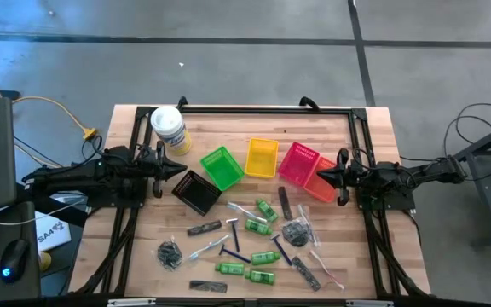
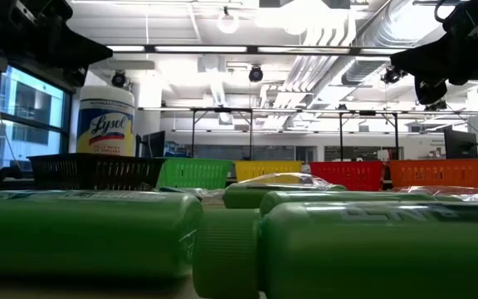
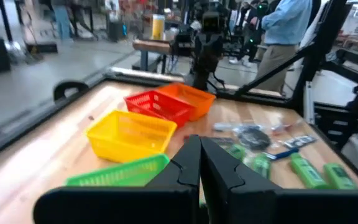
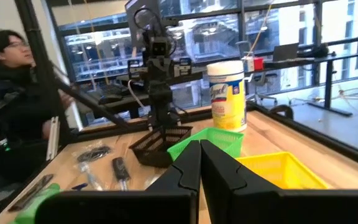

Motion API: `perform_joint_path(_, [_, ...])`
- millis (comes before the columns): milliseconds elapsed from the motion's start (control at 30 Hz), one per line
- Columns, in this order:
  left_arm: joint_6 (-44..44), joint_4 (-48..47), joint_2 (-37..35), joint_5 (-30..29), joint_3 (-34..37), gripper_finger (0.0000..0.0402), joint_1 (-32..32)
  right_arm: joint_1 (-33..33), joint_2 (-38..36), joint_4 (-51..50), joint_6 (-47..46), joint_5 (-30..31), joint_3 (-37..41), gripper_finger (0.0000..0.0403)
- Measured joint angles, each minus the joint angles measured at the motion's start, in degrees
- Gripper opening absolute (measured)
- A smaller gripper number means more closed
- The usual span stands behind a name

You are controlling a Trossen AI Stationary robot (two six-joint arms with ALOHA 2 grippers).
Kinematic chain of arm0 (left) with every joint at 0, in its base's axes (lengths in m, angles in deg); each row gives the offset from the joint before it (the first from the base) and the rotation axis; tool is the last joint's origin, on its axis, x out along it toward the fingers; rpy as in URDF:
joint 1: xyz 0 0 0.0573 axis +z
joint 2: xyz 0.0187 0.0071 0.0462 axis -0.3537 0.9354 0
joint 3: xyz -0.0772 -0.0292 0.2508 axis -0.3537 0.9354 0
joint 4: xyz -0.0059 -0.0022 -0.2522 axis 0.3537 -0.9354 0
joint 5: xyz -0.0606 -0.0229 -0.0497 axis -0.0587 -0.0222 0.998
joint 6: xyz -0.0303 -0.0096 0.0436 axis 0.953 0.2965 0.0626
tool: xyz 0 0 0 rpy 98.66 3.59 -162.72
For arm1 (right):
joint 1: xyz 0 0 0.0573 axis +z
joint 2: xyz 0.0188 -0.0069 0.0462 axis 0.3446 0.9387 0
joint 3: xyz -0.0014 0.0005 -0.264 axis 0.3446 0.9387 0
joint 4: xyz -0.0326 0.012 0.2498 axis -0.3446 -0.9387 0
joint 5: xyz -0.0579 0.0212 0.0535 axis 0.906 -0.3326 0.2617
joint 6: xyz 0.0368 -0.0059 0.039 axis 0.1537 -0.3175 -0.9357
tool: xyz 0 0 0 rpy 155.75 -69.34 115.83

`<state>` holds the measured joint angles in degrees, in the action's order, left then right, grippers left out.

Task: Pick & Place Travel size toiletries
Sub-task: Put the green shampoo into the yellow bin

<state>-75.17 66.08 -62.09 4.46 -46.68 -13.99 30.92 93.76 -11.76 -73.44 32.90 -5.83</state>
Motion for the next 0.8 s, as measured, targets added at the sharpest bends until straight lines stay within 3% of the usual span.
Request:
perform_joint_path(200, [-2.7,1.0,0.5,-0.6,0.0,0.0000,0.0,0.0,0.0,0.1,0.0,3.4,0.0,0.0004])
perform_joint_path(600, [-2.8,2.6,0.5,0.1,-0.1,0.0000,0.0,0.0,2.6,0.7,0.6,1.9,0.0,0.0004])
perform_joint_path(800, [-3.8,1.9,1.0,3.1,0.0,0.0000,0.0,1.5,14.9,8.3,3.8,3.0,-2.9,0.0004])
